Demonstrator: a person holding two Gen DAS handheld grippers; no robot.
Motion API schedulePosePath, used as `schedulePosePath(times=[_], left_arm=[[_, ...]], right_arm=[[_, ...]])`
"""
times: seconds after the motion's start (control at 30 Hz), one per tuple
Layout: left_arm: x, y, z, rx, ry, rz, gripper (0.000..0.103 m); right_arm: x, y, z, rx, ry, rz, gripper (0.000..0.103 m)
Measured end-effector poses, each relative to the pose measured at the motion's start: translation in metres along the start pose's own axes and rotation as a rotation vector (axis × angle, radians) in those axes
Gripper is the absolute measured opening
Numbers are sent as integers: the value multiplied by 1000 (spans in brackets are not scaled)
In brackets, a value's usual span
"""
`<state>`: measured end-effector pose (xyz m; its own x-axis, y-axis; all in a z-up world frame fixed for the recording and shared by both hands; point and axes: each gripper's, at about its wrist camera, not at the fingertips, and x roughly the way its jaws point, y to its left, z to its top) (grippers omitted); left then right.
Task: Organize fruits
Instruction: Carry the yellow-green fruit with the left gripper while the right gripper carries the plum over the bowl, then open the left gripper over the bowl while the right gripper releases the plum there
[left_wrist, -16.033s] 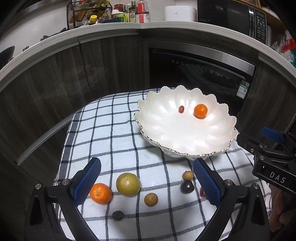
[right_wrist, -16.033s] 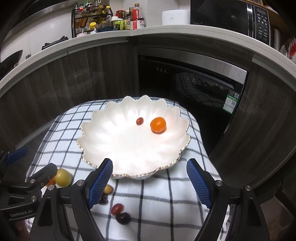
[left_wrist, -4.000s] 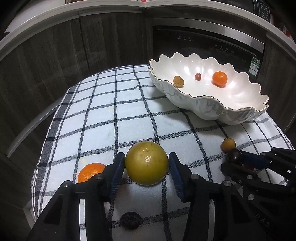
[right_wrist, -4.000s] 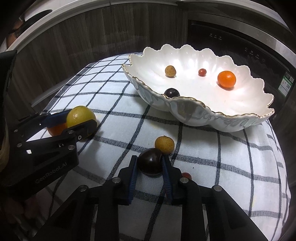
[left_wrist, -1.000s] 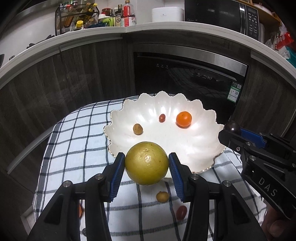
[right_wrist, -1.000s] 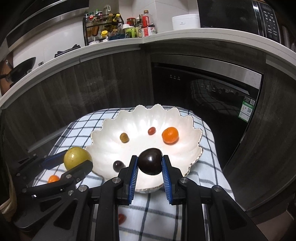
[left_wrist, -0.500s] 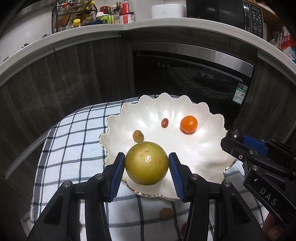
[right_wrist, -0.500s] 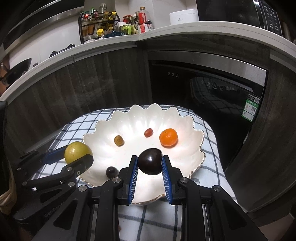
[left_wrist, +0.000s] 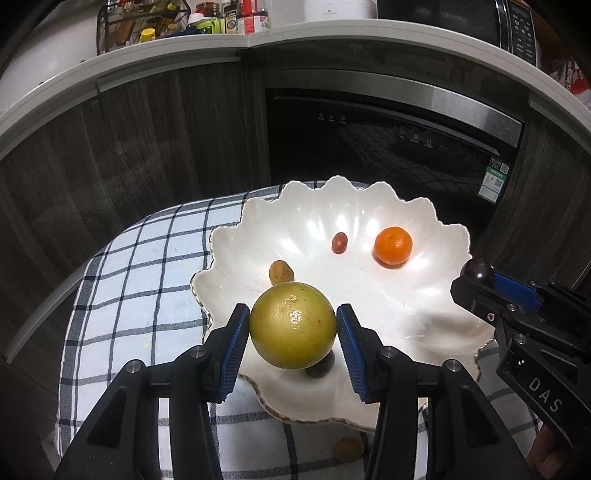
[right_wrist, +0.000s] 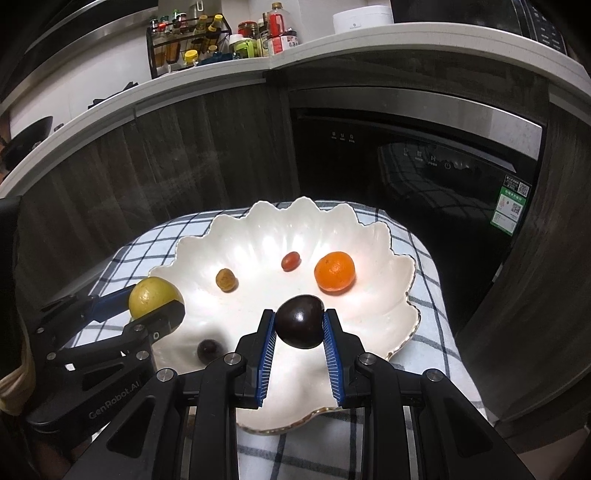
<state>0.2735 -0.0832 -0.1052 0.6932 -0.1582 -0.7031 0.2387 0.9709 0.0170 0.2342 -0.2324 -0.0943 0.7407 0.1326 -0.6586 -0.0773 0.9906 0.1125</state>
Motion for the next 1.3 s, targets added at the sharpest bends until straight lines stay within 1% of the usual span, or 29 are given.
schedulePosePath(times=[0.3,0.37,0.63,0.7,0.73,0.77,0.8,0.87,0.93,0.97,1.0,1.07,1.1,1.17,1.3], left_arm=[[7,0,1,-11,31,3,48],[9,-2,1,-2,35,12,48],[17,-3,0,12,69,8,48],[18,-4,-2,18,76,3,50],[16,-5,-2,25,64,12,60],[14,-6,-1,27,53,20,70],[11,-6,-1,27,36,28,74],[9,-5,1,23,26,30,75],[10,-4,2,20,33,26,76],[9,-4,2,20,33,28,78],[9,-4,2,19,32,30,81],[6,-2,1,15,23,38,88],[4,-2,0,13,18,43,90],[2,-1,0,10,15,51,94],[-4,1,-2,3,11,58,96]], right_arm=[[12,-6,1,19,34,-8,28],[12,-7,1,21,34,-10,28],[15,-11,0,28,51,-23,28],[16,-11,0,29,55,-23,29],[16,-12,1,30,58,-22,32],[16,-12,1,31,58,-24,42],[15,-12,0,34,54,-27,50],[14,-13,0,38,45,-39,57],[12,-14,0,36,40,-50,57],[12,-15,1,38,38,-57,62],[11,-15,1,40,37,-61,69],[7,-18,1,49,22,-78,76],[6,-19,1,52,16,-81,78],[3,-20,2,56,9,-89,81],[0,-20,2,65,9,-94,81]])
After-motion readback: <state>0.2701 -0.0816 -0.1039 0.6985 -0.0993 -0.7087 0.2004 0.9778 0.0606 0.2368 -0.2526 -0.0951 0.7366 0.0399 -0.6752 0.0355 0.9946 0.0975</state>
